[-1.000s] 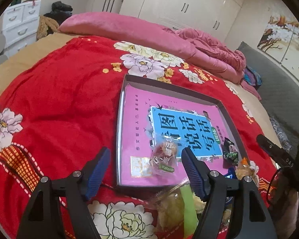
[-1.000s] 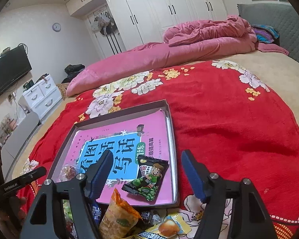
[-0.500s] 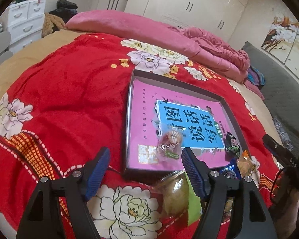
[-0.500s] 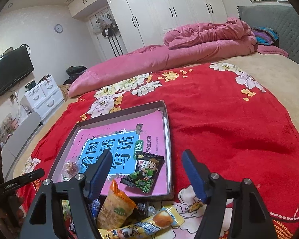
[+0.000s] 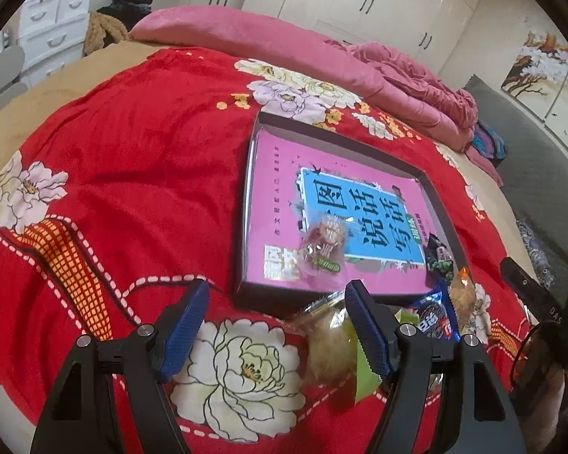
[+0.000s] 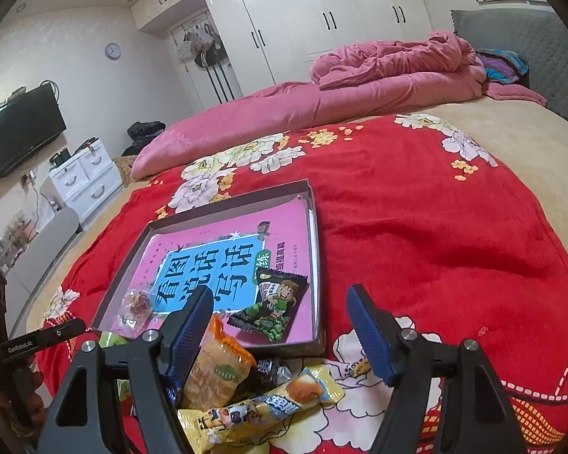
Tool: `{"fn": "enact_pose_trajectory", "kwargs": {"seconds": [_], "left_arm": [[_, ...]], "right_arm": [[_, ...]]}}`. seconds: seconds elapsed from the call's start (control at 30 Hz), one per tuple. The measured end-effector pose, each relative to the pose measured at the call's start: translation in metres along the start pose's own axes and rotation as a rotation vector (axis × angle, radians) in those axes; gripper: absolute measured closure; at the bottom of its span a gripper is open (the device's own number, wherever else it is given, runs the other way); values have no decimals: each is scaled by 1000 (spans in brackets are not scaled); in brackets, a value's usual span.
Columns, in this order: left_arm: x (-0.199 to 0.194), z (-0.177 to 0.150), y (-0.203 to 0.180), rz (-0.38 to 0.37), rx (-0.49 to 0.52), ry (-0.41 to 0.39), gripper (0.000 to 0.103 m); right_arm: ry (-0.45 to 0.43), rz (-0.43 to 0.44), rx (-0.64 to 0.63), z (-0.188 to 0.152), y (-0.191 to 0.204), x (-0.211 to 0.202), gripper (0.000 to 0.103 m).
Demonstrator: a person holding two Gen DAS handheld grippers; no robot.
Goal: Organize snacks
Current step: 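Withdraw both open grippers from the tray back toward the snack pile, then grasp the clear zip bag of brown snack with the left gripper while the right grasps the long yellow bag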
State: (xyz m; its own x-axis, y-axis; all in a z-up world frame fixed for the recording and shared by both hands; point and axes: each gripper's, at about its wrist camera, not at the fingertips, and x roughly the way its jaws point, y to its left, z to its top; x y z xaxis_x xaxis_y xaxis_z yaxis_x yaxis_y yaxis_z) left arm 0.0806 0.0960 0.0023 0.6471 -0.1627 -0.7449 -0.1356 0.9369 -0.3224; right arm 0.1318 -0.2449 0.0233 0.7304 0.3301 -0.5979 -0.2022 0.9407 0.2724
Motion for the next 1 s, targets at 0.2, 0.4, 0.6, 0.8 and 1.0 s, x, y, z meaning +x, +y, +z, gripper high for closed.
{"fn": "enact_pose_trajectory", "kwargs": {"seconds": [0.2,0.4,0.6,0.8,1.0], "left_arm": [[1,-8,5,-10,-18,34,27],[6,-15,1,-25,-5,73,27],[11,-20,-6,-12,25,101,27],[16,-21,-7,-18,28,121,27],[20,-22,-10,-22,26,131,28]], "right_arm": [[8,1,-15,-7,1,-5,30],[5,4,-10,-11,2,-10,30],[9,5,-17,-15,5,-12,30],[22,2,-20,-21,8,-15,30],[43,-14,-10,-29,7,-18,30]]}}
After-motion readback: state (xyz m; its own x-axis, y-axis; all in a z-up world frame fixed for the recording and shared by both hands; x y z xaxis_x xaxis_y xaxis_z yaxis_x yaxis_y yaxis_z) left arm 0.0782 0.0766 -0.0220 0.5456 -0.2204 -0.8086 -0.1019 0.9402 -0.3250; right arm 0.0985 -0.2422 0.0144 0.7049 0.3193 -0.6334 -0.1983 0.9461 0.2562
